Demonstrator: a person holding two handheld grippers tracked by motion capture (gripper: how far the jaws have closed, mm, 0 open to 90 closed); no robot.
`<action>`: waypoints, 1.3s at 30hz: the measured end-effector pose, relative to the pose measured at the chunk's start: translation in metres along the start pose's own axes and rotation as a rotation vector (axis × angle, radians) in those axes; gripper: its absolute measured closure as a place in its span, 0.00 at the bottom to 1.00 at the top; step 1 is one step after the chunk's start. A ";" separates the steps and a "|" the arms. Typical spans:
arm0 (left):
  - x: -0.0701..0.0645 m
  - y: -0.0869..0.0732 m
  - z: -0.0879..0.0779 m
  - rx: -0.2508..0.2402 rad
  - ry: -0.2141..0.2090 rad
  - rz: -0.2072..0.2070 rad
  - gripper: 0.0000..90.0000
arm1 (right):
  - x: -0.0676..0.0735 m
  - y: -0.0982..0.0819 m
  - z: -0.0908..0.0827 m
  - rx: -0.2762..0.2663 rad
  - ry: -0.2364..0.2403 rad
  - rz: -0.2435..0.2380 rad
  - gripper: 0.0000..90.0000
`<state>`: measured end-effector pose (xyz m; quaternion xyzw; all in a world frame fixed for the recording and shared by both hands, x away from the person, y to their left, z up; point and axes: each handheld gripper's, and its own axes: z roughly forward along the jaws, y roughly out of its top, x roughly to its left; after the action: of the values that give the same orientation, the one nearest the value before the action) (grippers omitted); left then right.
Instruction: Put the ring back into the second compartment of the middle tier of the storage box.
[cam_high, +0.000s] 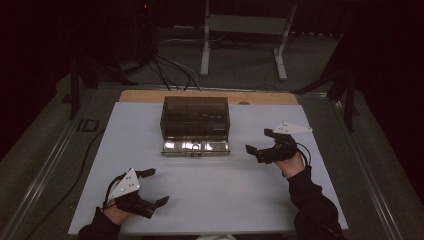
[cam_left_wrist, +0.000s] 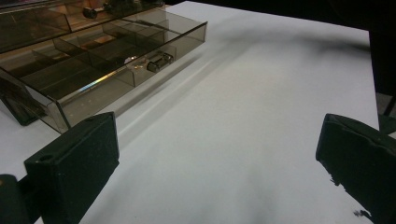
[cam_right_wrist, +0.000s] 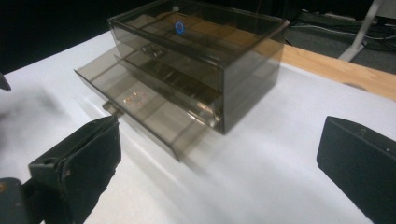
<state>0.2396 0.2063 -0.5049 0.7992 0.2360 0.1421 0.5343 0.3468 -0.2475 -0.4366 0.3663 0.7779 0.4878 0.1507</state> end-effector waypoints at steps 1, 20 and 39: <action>0.000 0.000 0.000 0.000 -0.001 0.002 0.01 | -0.002 -0.003 -0.002 0.001 -0.006 0.001 0.00; -0.001 0.000 0.001 0.000 0.000 0.003 0.01 | -0.012 -0.063 -0.033 -0.023 -0.044 0.045 0.00; -0.001 0.001 0.001 0.000 -0.005 -0.001 0.01 | -0.006 -0.110 -0.064 -0.010 -0.041 0.093 0.00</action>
<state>0.2394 0.2045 -0.5047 0.7995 0.2351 0.1400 0.5347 0.2672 -0.3214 -0.5022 0.4114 0.7544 0.4904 0.1457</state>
